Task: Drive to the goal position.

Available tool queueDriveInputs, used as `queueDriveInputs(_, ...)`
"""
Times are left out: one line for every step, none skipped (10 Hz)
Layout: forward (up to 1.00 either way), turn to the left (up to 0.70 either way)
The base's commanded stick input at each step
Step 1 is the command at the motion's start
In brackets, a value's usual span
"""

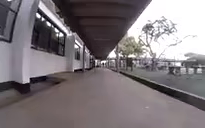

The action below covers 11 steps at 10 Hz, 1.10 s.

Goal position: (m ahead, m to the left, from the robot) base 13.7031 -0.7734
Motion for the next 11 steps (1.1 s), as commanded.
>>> queueDriveInputs(0.7,0.0)
queueDriveInputs(0.7,0.0)
queueDriveInputs(0.7,0.0)
queueDriveInputs(0.7,0.0)
queueDriveInputs(0.7,0.0)
queueDriveInputs(0.7,0.0)
queueDriveInputs(0.7,0.0)
queueDriveInputs(0.7,0.0)
queueDriveInputs(0.7,0.0)
queueDriveInputs(0.7,0.0)
queueDriveInputs(0.7,0.0)
